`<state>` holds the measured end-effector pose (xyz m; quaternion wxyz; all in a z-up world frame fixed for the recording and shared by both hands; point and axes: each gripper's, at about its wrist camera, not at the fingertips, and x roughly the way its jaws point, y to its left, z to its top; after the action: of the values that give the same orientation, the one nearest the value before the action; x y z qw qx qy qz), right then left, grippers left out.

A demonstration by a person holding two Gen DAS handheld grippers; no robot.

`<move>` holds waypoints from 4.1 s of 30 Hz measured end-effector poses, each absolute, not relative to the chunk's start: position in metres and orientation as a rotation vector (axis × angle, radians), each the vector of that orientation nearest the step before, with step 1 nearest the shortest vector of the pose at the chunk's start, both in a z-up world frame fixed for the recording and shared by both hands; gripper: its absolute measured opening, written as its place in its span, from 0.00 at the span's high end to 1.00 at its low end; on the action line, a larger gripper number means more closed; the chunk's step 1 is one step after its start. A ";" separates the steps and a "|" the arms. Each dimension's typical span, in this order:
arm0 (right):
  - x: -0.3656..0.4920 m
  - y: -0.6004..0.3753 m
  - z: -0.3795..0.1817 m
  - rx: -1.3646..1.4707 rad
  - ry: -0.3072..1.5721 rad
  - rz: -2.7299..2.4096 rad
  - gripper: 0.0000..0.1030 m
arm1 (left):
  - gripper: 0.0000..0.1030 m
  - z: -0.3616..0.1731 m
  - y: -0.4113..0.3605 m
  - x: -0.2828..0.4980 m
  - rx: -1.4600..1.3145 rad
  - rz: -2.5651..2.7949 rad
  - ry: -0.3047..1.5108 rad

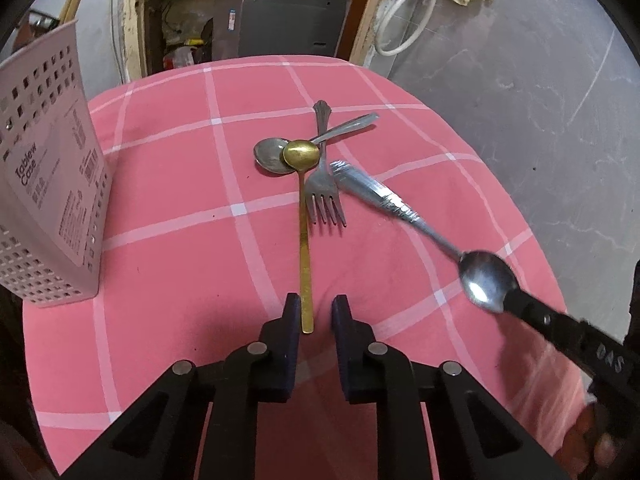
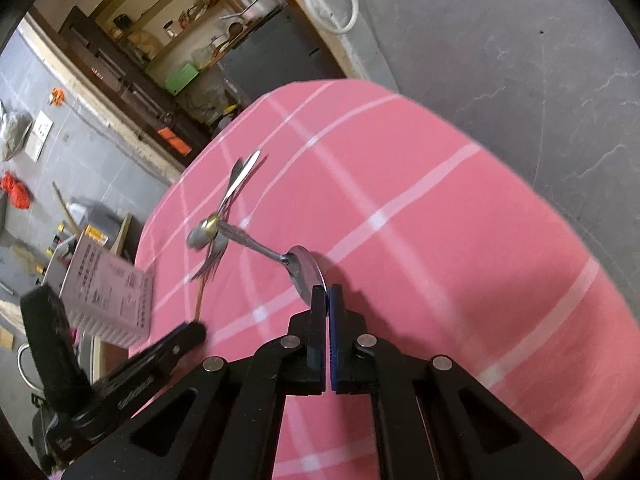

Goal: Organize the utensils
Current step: 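Grasp the gold spoon with the left gripper while the right gripper grasps the ornate silver spoon, then lift the gold spoon with the left gripper while the right gripper lifts the ornate spoon, then carry the gold spoon with the left gripper while the right gripper carries the ornate spoon to the holder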

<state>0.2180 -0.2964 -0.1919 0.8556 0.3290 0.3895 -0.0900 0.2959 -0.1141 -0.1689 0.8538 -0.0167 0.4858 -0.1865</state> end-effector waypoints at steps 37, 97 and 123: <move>0.289 -0.338 -0.182 0.536 0.843 0.022 0.98 | 0.95 -0.172 -0.112 0.332 -0.184 -0.428 1.228; 0.261 -0.311 -0.008 0.157 0.441 0.007 0.99 | 0.97 0.001 -0.086 0.313 -0.171 -0.244 0.701; 0.267 -0.160 0.079 -0.001 0.284 0.274 0.99 | 0.97 0.104 0.048 0.262 -0.163 -0.033 0.624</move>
<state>0.2670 -0.1596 0.0792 0.9806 -0.0006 0.1410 0.1360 0.2617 0.0480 0.1035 0.9483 -0.0800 0.3067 -0.0163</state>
